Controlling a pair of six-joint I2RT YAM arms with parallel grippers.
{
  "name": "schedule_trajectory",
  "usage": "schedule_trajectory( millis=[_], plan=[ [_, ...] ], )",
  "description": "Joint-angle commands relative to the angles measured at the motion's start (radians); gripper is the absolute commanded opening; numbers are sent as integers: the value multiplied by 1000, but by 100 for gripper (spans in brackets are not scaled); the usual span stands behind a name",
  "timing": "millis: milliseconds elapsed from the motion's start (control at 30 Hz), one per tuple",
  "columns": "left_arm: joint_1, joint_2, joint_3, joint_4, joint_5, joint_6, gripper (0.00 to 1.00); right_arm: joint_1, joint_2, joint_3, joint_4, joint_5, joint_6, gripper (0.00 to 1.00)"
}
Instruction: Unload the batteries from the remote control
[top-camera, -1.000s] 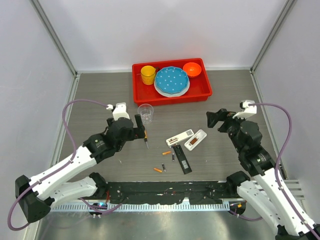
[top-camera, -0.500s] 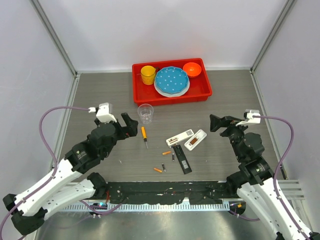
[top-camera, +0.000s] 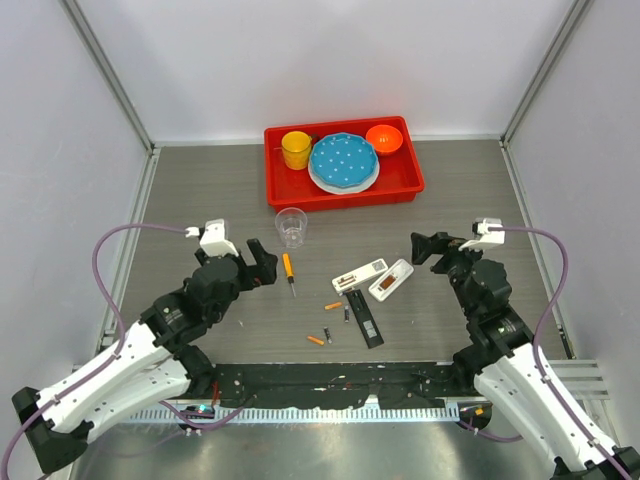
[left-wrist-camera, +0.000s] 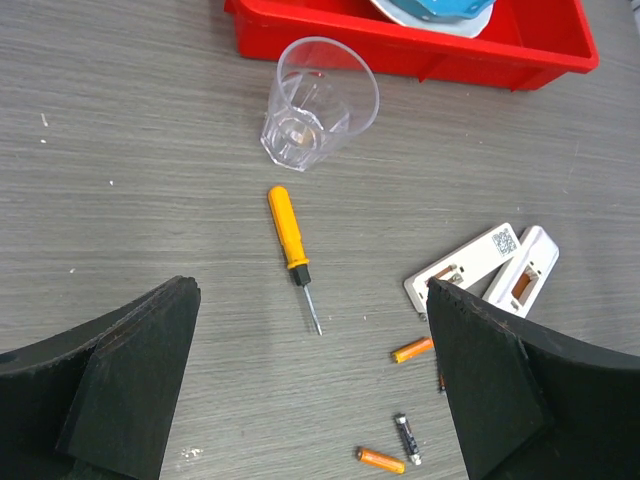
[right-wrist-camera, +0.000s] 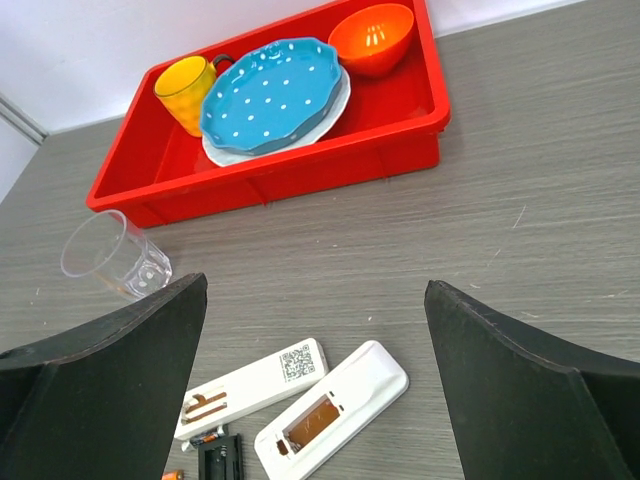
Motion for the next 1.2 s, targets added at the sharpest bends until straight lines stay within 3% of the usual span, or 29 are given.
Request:
schedule_trajectory(
  millis=[0,1167],
  plan=[
    [3,-23,-28,93,8,-4,100,1,44,0,89,-7,9,95],
    [3,-92,-154,165,-18,-7,100,1,136,-64,138,0,41,95]
  ],
)
